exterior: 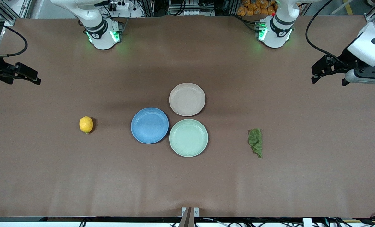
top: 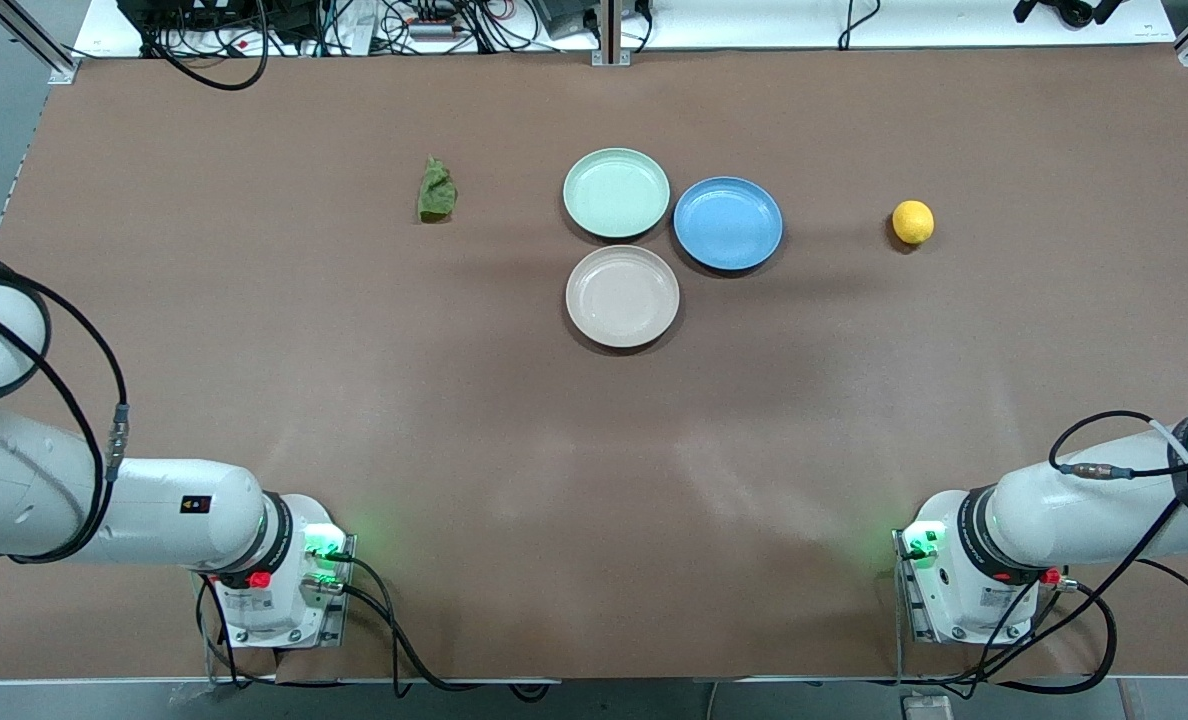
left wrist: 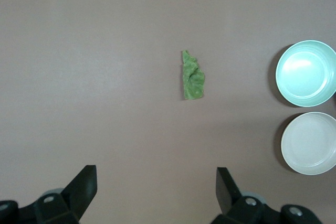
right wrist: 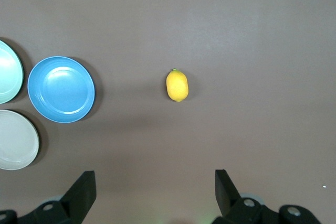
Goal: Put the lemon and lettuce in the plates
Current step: 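Reach the left gripper toward the lettuce while the right gripper reaches the lemon, then grasp the lettuce with the left gripper while the right gripper grasps the lemon, then carry the lemon to the blue plate while the left gripper carries lettuce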
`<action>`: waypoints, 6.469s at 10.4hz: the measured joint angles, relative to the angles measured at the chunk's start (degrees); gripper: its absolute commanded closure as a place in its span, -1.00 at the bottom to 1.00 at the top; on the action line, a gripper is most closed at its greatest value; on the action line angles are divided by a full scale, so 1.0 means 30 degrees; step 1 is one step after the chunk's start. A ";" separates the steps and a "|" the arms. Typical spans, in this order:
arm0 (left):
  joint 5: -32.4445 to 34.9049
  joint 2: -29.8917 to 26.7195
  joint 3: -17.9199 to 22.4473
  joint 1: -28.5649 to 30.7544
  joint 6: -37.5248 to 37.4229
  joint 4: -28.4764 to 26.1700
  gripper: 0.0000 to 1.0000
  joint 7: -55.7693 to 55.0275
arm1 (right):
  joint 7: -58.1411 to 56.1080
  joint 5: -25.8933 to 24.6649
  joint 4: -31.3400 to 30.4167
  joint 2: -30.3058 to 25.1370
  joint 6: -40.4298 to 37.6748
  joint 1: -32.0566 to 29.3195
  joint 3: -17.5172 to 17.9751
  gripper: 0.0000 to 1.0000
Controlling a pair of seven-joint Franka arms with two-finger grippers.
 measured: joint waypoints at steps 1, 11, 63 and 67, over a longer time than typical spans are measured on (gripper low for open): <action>0.0000 0.0000 0.0000 0.0000 0.0000 0.0000 -1.00 0.0000 | 0.0000 0.0000 0.0000 0.0000 -0.0001 0.0000 0.0000 -1.00; 0.0001 0.1429 -0.0043 0.0122 -0.0156 -0.0128 -1.00 0.0000 | 0.0001 -0.0004 -0.0009 0.0001 -0.0005 -0.0006 -0.0026 -1.00; 0.1410 1.2644 -0.0508 -0.8383 1.0357 -0.0954 1.00 -1.3561 | 0.4577 0.0003 -1.0534 0.7010 1.9756 -0.0154 0.4450 1.00; 0.1410 1.2609 -0.1429 -1.0000 1.0100 -0.0986 1.00 -1.6659 | 0.7654 -0.0010 -0.9991 0.7050 1.9726 0.0305 0.6372 1.00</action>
